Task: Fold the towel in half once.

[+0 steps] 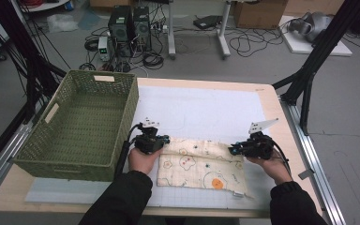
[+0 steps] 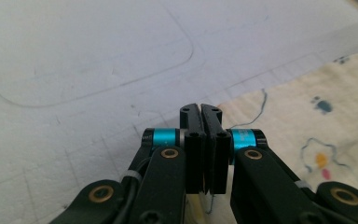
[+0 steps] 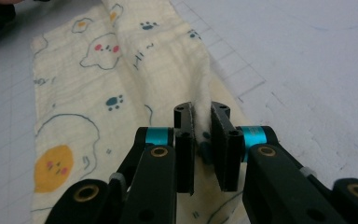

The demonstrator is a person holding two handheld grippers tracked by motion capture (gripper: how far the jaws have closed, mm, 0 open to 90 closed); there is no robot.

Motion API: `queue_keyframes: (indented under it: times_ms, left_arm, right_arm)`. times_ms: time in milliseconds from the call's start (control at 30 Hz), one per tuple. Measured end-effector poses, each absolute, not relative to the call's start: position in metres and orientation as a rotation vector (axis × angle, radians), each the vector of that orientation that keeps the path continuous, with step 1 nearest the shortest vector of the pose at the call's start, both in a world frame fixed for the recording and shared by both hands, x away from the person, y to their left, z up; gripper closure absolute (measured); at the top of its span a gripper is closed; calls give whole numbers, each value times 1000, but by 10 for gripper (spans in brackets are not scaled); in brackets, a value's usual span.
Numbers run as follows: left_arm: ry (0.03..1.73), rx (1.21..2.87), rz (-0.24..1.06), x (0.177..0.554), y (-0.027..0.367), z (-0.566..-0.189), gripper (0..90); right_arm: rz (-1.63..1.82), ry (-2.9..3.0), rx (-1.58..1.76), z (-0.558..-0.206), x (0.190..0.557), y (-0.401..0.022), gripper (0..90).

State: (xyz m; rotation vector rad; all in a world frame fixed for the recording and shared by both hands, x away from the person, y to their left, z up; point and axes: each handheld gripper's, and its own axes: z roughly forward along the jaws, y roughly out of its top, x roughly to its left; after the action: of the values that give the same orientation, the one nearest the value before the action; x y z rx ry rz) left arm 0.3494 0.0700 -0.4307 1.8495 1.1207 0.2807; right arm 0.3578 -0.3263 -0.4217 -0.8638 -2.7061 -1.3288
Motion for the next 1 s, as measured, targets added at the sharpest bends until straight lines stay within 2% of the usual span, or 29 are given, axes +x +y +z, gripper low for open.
queue_keyframes:
  times_ms: [133,233,267,333,400,467,600,833,933,1000]
  left_arm:
    - [1029,1836,288,327,75,-417,874]
    - [970,1853,237,306,78,-414,853]
    - [956,1860,220,300,81,-413,824]
    - [947,1855,174,291,86,-410,676]
    - [923,1855,182,286,90,-405,654]
    - [916,1840,162,286,93,-401,658]
    - [947,1865,234,294,88,-405,643]
    - [1064,1912,321,324,70,-432,633]
    - [1156,1917,333,337,67,-444,569]
    - [1187,1918,321,340,66,-448,560]
  right_arm:
    - [-1369,-2706,-834,-412,345,-329,815]
    - [-1388,-2710,-788,-409,331,-330,818]
    - [-1374,-2700,-771,-409,326,-330,802]
    - [-1363,-2666,-727,-410,316,-331,758]
    - [-1384,-2640,-692,-408,308,-334,725]
    - [-1429,-2607,-691,-403,306,-338,705]
    - [-1433,-2647,-797,-400,315,-341,630]
    - [-1331,-2744,-1037,-419,349,-343,582]
    - [-1285,-2744,-1103,-428,361,-346,558]
    - [-1235,-2762,-1089,-434,365,-345,553]
